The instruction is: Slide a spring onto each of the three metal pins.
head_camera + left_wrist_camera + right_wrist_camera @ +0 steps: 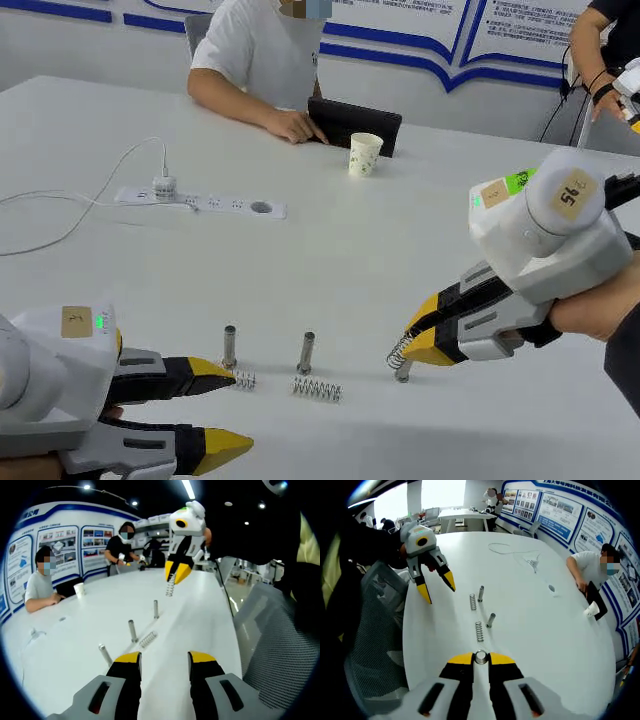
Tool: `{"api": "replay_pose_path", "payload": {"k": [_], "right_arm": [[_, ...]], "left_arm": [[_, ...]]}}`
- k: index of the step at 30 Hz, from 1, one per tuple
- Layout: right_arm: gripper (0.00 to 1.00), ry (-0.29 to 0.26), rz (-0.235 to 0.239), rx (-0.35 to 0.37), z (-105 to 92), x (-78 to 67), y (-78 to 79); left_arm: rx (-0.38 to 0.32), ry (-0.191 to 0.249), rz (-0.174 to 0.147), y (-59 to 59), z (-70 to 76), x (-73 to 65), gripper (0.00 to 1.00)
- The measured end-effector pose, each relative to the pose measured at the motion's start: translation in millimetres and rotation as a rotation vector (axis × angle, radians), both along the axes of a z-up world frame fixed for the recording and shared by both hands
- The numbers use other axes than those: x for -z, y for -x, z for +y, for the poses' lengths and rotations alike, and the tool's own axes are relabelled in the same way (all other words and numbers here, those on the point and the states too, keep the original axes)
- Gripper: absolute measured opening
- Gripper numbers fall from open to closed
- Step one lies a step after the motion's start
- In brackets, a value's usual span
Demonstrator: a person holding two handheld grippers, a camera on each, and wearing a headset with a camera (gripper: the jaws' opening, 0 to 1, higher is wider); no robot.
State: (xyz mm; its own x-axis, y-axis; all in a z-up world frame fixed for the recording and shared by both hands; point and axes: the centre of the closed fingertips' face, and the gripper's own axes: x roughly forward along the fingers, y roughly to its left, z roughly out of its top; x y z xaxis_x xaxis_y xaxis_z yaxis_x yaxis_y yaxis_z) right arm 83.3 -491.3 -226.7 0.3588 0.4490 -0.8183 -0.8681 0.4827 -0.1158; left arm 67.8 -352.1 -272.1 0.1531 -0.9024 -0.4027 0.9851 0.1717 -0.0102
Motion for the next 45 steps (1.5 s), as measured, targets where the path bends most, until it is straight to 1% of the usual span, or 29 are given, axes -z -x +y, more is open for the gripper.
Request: {"api": "replay_pose_path", "payload": {"k": [8,14,20,26,32,35,42,45], "right_arm": [[0.12,0.021,-0.009,0.034,-17.2,-6.2,-11.2],[0.12,0.042,-0.004,0.056,-31.0,-3.5,-22.0],[0.12,0.064,0.015,0.071,-36.3,6.0,-27.7],[0.12,0.062,0.037,0.083,-39.1,13.9,-33.6],[0.12,0.073,0.062,0.094,-44.4,26.5,-40.0],[0.12,0.066,0.073,0.100,-45.1,31.0,-41.7],[0.12,0.066,0.086,0.101,-44.9,36.2,-44.7],[0.12,0.074,0.091,0.099,-44.4,39.6,-45.4]], "left_arm": [[-0.034,0.012,0.009,-2.8,6.1,-0.4,0.39],[-0.044,0.012,0.015,-3.1,8.6,0.9,0.40],[-0.050,0.013,0.019,-3.3,9.6,1.4,0.41],[-0.053,0.015,0.021,-2.9,9.6,0.7,0.41],[-0.055,0.012,0.026,-2.5,10.3,2.1,0.41],[-0.057,0.012,0.029,-2.4,11.0,2.9,0.41],[-0.065,0.011,0.033,-4.2,13.9,4.5,0.41],[-0.066,0.010,0.035,-4.3,13.8,5.2,0.40]]}}
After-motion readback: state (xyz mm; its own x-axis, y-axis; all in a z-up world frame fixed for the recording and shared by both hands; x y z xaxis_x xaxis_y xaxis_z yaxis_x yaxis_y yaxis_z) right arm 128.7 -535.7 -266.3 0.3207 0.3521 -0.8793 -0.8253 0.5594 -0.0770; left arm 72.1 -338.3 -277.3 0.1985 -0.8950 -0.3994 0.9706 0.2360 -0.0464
